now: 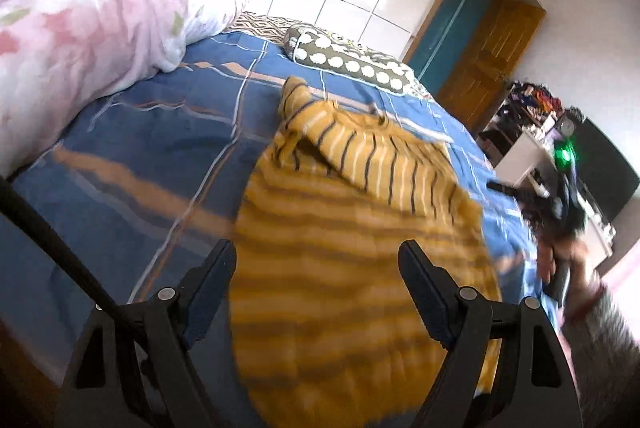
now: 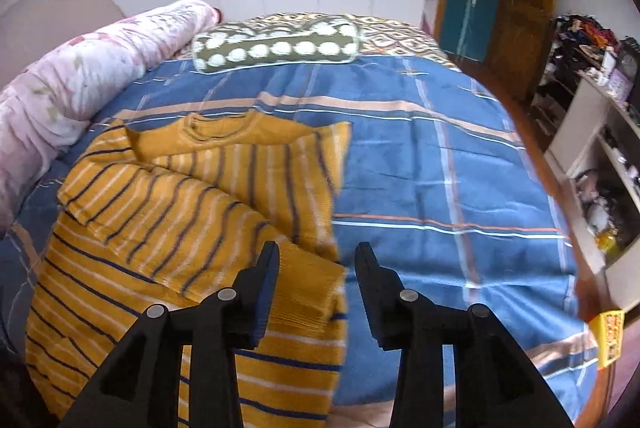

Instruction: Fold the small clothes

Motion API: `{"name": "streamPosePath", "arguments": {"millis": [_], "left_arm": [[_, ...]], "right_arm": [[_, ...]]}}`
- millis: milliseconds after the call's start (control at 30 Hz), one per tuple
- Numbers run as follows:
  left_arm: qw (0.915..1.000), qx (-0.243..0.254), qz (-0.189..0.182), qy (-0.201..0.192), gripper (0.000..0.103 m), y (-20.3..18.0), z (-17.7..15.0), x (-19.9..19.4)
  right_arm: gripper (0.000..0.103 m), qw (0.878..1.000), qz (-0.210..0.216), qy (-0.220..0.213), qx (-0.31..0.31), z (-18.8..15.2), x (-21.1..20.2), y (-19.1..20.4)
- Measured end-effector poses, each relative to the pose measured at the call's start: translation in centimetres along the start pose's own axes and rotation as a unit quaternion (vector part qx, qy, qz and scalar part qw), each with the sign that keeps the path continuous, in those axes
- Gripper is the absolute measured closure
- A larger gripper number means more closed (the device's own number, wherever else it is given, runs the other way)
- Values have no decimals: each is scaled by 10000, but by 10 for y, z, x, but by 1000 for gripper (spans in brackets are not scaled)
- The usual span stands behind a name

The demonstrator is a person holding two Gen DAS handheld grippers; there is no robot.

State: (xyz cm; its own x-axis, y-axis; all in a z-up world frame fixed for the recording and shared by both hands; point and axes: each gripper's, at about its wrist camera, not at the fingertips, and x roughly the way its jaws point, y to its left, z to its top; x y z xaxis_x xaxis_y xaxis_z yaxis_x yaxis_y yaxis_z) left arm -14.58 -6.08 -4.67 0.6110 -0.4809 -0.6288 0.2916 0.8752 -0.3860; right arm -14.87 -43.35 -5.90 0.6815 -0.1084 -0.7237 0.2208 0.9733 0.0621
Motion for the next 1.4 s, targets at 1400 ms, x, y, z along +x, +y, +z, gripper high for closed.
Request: {"name": "streamPosePath", "arguments": {"millis": [1400], "left_arm": [[9771, -1780, 187, -1153, 21, 134, 46, 48]], "right_arm": [[42, 9808, 1685, -77, -978, 64, 57, 255]]}}
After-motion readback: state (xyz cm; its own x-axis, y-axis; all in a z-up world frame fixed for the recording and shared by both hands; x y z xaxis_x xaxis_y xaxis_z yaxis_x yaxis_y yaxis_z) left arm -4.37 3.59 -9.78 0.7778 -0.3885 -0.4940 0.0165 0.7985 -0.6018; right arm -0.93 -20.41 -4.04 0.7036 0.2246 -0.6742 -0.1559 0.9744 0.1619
